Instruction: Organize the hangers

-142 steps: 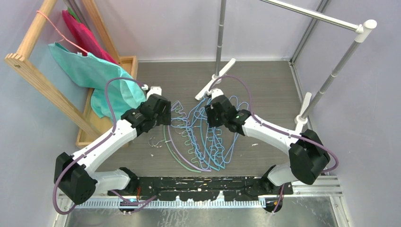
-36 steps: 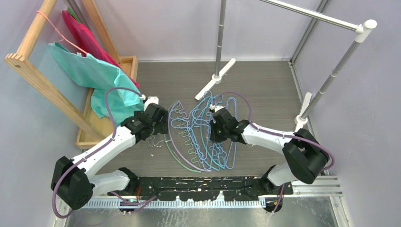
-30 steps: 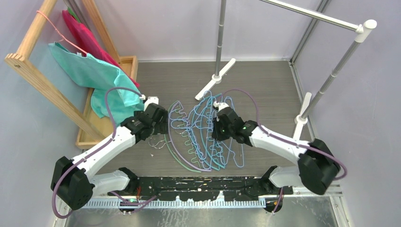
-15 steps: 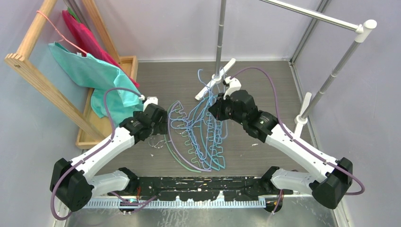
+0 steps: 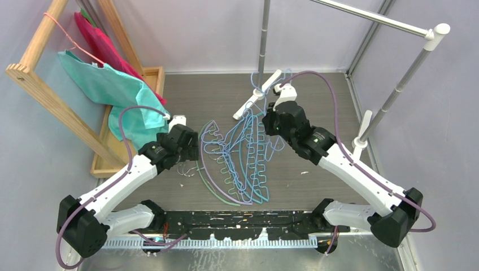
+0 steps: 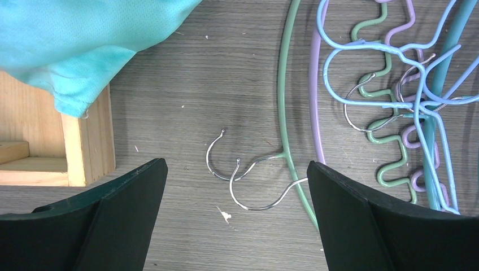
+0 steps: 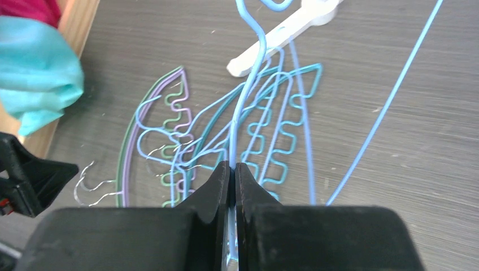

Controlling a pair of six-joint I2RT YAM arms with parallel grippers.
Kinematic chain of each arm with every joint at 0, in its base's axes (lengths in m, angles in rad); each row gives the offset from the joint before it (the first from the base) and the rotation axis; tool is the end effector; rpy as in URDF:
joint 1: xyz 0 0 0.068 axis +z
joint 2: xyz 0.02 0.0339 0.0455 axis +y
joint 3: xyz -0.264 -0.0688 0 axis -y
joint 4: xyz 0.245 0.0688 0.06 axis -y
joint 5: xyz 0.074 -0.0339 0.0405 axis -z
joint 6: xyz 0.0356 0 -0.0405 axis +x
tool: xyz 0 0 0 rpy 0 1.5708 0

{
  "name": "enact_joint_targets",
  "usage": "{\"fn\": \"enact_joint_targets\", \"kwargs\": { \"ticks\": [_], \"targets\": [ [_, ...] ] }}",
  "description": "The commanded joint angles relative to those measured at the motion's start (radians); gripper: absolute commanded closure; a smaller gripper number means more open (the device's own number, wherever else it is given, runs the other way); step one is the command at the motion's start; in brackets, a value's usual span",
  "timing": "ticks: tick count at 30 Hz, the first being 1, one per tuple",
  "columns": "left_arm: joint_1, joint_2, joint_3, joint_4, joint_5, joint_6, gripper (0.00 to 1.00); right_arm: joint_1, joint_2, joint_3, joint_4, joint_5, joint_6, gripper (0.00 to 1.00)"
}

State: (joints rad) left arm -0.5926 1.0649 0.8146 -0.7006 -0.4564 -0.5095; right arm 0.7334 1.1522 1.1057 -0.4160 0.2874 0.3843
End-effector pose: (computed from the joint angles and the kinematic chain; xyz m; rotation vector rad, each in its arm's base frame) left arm 0.1795 -0.1020 0.2556 -0.0782 2.3900 0.0720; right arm 0.1977 0.1645 0.3550 -0.1735 2.0306 0.4170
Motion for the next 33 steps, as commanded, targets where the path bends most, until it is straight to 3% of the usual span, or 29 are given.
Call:
{"fn": "enact_joint_targets", "kwargs": {
  "ticks": [1,17,24,33],
  "targets": [
    [0.007,0.008,0.022,0.021,-0.002,-0.006,0.02,0.002,-0.09,0.098,-0.041,0.171,-0.069,0.99],
    [0.007,0.021,0.026,0.039,0.038,-0.02,0.02,0.001,-0.169,0.161,-0.175,0.294,-0.078,0.99],
    [0.007,0.024,0.05,0.036,0.033,-0.017,0.02,-0.034,-0.089,0.239,-0.016,0.254,-0.143,0.99],
    [0.007,0.026,0.09,0.039,0.023,-0.003,0.02,-0.293,-0.015,0.323,0.214,-0.015,-0.091,0.99]
  ]
}}
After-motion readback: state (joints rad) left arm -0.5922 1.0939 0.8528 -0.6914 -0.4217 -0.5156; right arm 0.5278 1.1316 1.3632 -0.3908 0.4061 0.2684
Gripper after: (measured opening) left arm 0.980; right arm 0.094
